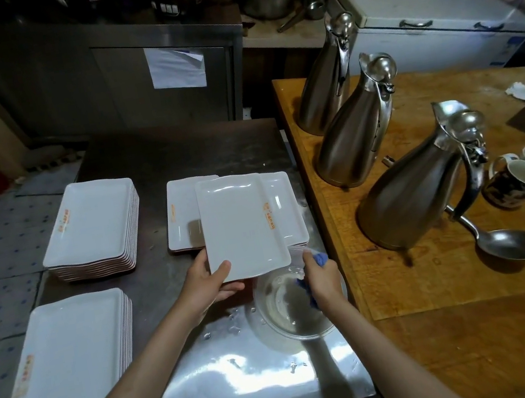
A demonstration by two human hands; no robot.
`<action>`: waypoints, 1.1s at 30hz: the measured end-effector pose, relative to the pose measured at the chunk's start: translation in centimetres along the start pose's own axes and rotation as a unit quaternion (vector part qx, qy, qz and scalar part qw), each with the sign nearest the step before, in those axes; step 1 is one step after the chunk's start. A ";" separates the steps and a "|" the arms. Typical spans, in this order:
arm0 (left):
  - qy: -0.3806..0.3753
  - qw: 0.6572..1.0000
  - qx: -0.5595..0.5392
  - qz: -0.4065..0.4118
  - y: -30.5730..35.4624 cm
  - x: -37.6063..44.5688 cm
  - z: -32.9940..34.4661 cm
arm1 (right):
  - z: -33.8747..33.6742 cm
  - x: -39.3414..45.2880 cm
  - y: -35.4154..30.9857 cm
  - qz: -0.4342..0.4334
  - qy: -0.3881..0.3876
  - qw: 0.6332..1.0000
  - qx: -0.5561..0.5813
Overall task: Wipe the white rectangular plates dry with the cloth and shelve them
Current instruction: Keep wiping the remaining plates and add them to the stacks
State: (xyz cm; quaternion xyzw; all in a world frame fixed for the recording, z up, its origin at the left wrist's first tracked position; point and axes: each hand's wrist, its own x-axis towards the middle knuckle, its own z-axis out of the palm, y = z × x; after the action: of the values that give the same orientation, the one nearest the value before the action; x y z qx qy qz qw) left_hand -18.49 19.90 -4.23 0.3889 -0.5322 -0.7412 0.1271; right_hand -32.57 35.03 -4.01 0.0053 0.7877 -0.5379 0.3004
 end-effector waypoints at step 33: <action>0.020 1.000 -0.006 0.001 0.2 -0.1 -0.2 | -4.6 -0.1 -1.6 0.330 -0.211 0.870 0.300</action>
State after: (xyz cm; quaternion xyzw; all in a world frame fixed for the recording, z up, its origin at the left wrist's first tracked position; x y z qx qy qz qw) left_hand -18.35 19.73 -4.02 0.4026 -0.5254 -0.7361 0.1412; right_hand -35.20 38.34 -1.52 0.2410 0.4587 -0.6059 0.6037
